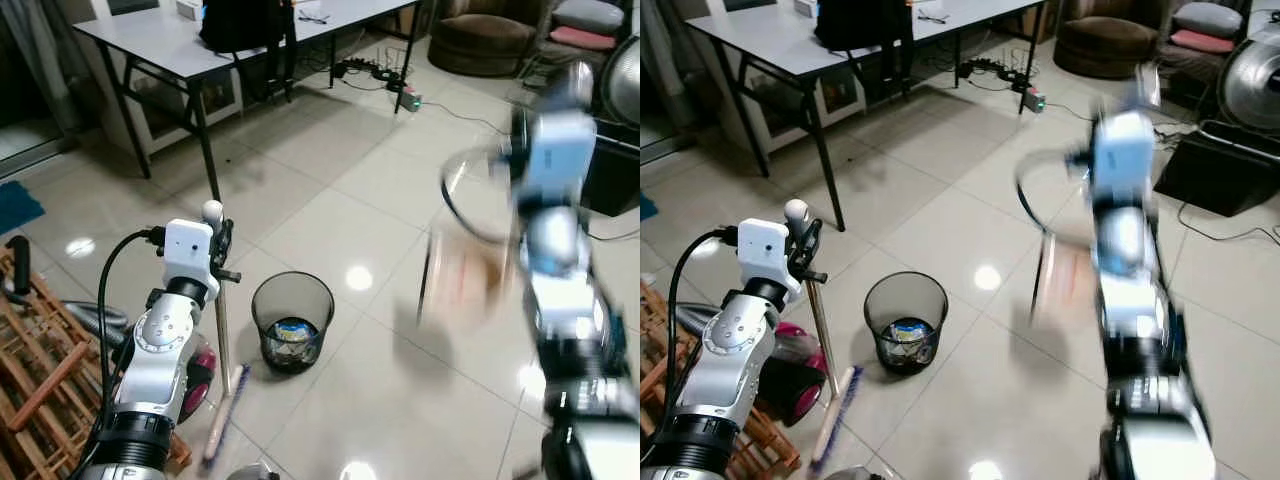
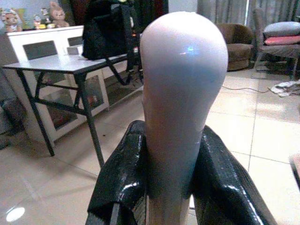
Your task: Sweep floor
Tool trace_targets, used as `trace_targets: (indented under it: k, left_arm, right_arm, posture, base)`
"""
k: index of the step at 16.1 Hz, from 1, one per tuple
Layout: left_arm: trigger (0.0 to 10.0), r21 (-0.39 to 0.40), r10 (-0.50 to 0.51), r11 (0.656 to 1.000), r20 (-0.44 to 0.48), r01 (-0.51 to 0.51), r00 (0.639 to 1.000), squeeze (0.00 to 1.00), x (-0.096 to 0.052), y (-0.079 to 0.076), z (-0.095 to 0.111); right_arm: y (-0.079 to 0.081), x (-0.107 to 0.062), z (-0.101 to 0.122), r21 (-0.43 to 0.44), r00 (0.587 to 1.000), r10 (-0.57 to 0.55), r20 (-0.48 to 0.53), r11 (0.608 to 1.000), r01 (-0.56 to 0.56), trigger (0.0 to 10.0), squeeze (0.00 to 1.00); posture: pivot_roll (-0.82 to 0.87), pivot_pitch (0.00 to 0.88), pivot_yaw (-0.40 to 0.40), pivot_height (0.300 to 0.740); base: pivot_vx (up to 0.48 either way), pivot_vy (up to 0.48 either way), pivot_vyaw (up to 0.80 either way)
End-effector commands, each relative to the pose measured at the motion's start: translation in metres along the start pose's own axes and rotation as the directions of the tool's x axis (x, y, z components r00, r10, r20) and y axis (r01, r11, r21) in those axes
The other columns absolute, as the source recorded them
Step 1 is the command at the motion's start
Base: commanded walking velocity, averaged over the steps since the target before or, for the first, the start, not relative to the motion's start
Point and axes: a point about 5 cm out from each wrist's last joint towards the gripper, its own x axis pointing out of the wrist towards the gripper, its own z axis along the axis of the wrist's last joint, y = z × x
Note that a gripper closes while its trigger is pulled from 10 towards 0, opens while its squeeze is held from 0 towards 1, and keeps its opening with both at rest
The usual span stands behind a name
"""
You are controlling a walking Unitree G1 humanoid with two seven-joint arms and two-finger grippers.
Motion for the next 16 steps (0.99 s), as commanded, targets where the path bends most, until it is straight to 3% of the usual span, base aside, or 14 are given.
trace_targets:
  k: [1, 3, 5, 10, 16]
  left_arm:
    - [10.0, 0.017, -0.018, 1.0, 0.031, 0.018, 0.999, 0.0, 0.001, 0.0, 0.008]
    - [10.0, 0.012, -0.038, 0.999, 0.028, 0.038, 0.999, 0.0, -0.001, -0.001, 0.008]
    - [10.0, 0.014, -0.066, 0.998, 0.019, 0.065, 0.998, 0.0, -0.002, -0.002, 0.007]
    - [10.0, 0.018, -0.079, 0.997, 0.015, 0.079, 0.997, 0.0, -0.003, -0.004, 0.007]
    - [10.0, 0.006, -0.065, 0.998, -0.003, 0.065, 0.998, 0.0, -0.004, 0.002, 0.006]
  right_arm:
    - [-0.004, -0.002, -0.001, 0.017, 0.999, -0.039, -0.026, 0.999, 0.039, 10.0, 0.0]
    - [0.0, -0.012, -0.005, -0.035, 0.999, -0.035, -0.038, 0.999, 0.034, 10.0, 0.0]
    - [0.007, -0.016, 0.0, -0.03, 1.0, -0.009, -0.02, 0.999, 0.008, 10.0, 0.0]
    - [0.018, -0.026, -0.005, 0.052, 0.996, 0.011, -0.091, 0.999, -0.006, 10.0, 0.0]
    - [0.036, -0.037, -0.006, 0.193, 0.985, 0.089, -0.146, 0.979, -0.059, 10.0, 0.0]
  posture:
    - [-0.03, 0.0, -0.001, 0.74]
    - [-0.03, 0.0, 0.008, 0.74]
    - [-0.03, 0.0, 0.013, 0.74]
    - [-0.03, 0.0, 0.006, 0.74]
    - [-0.02, 0.0, 0.003, 0.74]
  base:
    - [0.0, -0.247, 0.0]
    - [0.0, -0.388, 0.0]
    - [0.0, -0.456, 0.0]
    - [0.0, -0.423, 0.0]
    - [0.0, 0.0, 0.0]
